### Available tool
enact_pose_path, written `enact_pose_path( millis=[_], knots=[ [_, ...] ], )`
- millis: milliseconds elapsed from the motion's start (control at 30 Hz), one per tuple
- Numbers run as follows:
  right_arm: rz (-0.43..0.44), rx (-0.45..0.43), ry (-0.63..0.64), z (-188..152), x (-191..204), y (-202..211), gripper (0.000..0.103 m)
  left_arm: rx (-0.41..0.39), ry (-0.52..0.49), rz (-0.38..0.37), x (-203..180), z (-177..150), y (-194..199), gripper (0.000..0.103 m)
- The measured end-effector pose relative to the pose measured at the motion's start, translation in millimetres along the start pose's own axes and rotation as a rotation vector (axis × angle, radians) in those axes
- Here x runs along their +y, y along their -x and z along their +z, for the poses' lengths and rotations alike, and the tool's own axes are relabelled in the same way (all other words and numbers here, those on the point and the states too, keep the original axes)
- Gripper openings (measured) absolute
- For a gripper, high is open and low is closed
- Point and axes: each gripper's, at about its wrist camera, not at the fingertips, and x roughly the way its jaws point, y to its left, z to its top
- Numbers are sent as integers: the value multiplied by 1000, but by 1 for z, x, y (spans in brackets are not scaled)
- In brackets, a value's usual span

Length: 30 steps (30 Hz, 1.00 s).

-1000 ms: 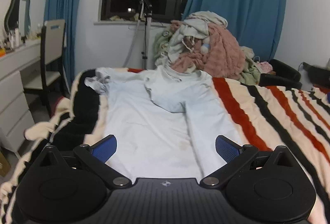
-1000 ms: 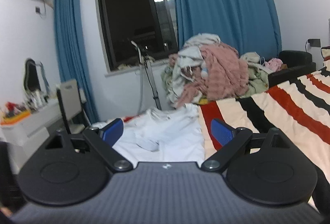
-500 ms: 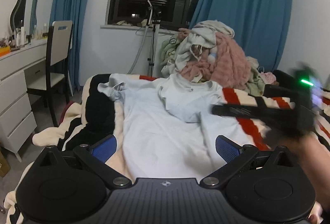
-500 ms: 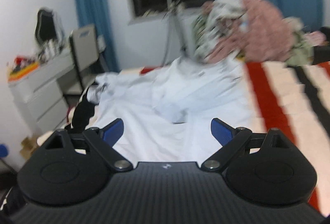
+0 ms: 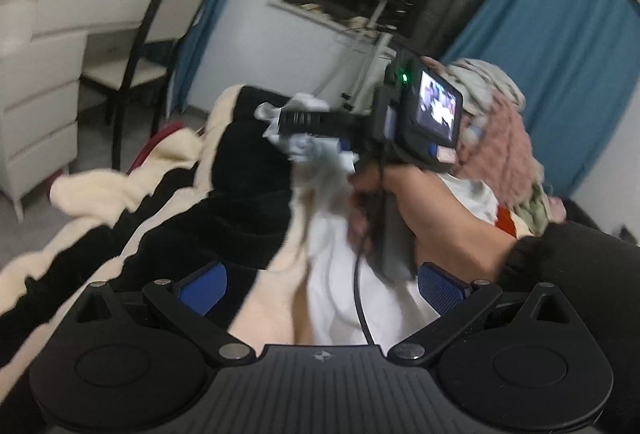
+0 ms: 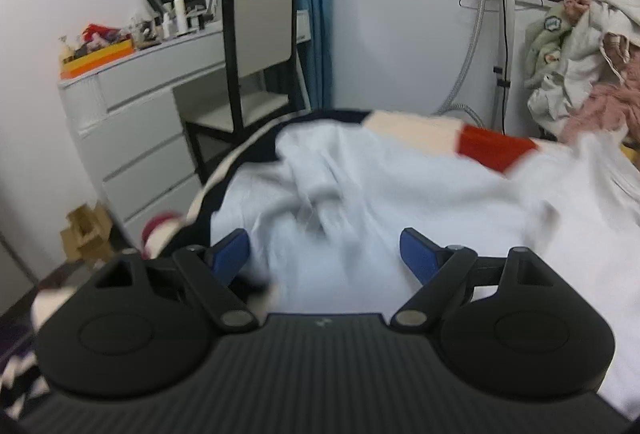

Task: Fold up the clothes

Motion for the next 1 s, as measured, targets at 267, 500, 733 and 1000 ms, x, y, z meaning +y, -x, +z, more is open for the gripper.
enact_pose_path(
  millis=[267, 500, 733, 1000],
  knots=[
    [-69, -10, -128, 14, -17, -24, 13, -41, 84, 12, 16, 0, -6, 103],
    [-65, -285, -257, 30, -87, 87, 12, -66, 80, -29, -3, -11, 12, 102],
    [-204, -401, -506, -5, -215, 162, 12, -38, 79, -108, -32, -31, 25, 102],
    [-309, -231, -656, -78, -311, 128, 14, -15, -99, -160, -80, -53, -2, 102]
  ],
)
